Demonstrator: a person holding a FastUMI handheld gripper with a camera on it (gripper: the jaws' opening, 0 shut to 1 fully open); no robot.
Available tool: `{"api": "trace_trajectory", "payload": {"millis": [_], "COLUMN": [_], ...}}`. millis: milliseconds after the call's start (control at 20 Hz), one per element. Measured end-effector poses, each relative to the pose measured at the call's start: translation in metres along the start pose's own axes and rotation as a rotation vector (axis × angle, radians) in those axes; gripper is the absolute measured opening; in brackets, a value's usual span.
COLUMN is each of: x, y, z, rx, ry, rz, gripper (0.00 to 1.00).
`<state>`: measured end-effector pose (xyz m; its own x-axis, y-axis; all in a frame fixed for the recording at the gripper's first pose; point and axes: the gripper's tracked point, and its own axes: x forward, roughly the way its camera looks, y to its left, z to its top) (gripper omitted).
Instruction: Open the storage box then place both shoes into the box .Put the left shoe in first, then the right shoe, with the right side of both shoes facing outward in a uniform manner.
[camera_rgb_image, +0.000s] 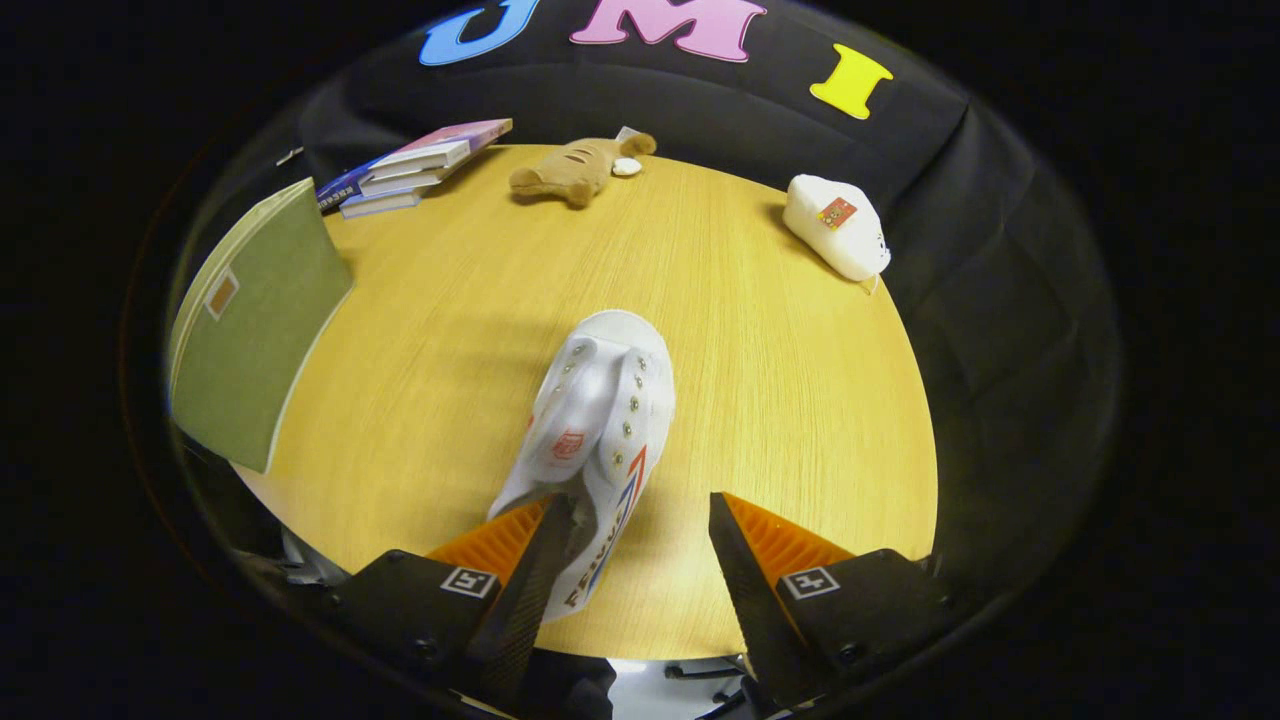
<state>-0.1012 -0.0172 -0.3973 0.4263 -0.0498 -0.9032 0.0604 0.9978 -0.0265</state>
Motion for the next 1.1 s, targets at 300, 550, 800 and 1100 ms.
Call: {"api": "trace_trajectory", "payload": {"millis": [300,550,800,1100], "x": [0.042,0.029,-0.020,-0.108], "y": [0.002,0.004,0.003,0.046], "z": [0.016,0.017,0.048,0.124], "rx": [0.163,0.259,0.343,0.330], "ry": [-0.102,-0.073,-0.135,-0.245], "rz": [-0.021,0.038,0.036,0.116], "gripper": [0.39,0.05,0.05,0.05]}}
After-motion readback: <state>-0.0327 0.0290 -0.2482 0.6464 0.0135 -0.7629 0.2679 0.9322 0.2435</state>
